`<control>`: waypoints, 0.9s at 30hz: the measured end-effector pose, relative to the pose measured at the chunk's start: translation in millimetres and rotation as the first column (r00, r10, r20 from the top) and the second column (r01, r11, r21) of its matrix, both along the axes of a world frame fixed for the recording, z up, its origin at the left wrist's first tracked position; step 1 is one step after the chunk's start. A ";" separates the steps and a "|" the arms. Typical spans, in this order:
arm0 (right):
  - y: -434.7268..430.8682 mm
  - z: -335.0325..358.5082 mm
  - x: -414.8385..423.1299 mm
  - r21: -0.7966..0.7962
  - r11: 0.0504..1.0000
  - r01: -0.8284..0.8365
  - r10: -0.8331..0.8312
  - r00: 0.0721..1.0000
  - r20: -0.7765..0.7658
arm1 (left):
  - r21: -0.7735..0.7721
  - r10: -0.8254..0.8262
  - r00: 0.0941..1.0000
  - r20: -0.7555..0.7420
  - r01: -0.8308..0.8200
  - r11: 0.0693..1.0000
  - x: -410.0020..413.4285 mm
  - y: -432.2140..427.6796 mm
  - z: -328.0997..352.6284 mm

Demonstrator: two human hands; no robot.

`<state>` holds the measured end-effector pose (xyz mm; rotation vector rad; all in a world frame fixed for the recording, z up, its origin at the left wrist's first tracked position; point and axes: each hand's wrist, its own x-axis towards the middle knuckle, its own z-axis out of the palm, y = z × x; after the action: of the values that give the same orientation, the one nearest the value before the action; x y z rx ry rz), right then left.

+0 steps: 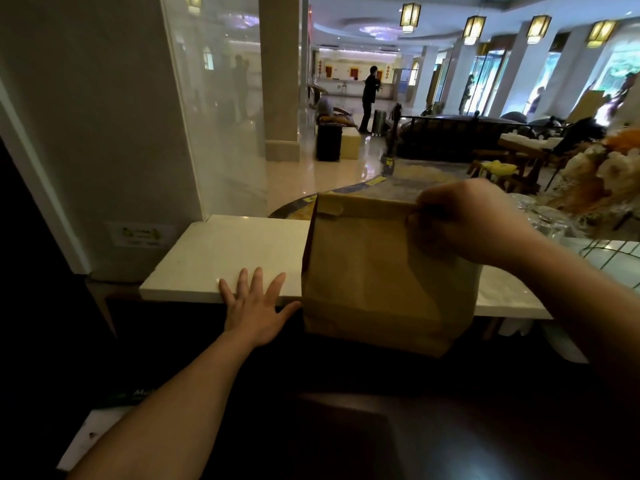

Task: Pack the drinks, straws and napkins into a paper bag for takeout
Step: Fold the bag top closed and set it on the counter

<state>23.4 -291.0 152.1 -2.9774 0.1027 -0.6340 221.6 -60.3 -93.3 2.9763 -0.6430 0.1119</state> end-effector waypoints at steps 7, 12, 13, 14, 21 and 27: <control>-19.6 4.2 38.6 -0.025 0.999 0.030 -0.027 0.994 0.105 | 0.009 0.002 0.999 -0.051 -0.001 1.000 7.4 0.2 0.3; -34.1 0.0 73.0 -0.017 0.999 0.051 -0.048 0.986 0.157 | 0.023 0.002 0.999 -0.054 0.000 1.000 7.5 -0.3 2.3; -36.5 -1.0 80.3 -0.024 0.998 0.051 -0.046 0.984 0.174 | 0.018 -0.001 0.998 -0.058 0.003 1.000 6.7 -0.1 3.1; -38.6 -1.8 87.5 -0.032 0.998 0.048 -0.041 0.980 0.193 | 0.014 -0.006 0.998 -0.065 0.007 1.000 5.9 0.0 3.6; -44.4 -9.2 125.7 -0.039 0.999 0.026 -0.016 0.971 0.238 | 0.024 0.013 0.993 -0.116 -0.010 1.000 9.1 -3.0 8.4; -44.0 -22.0 142.2 -0.015 0.999 -0.032 0.035 0.976 0.214 | 0.028 0.023 0.995 -0.092 -0.021 0.999 9.7 -2.9 4.9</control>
<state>165.6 -335.0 130.1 -2.8917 0.0323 -0.9489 231.3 -63.2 -88.4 2.9943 -0.6059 -0.0332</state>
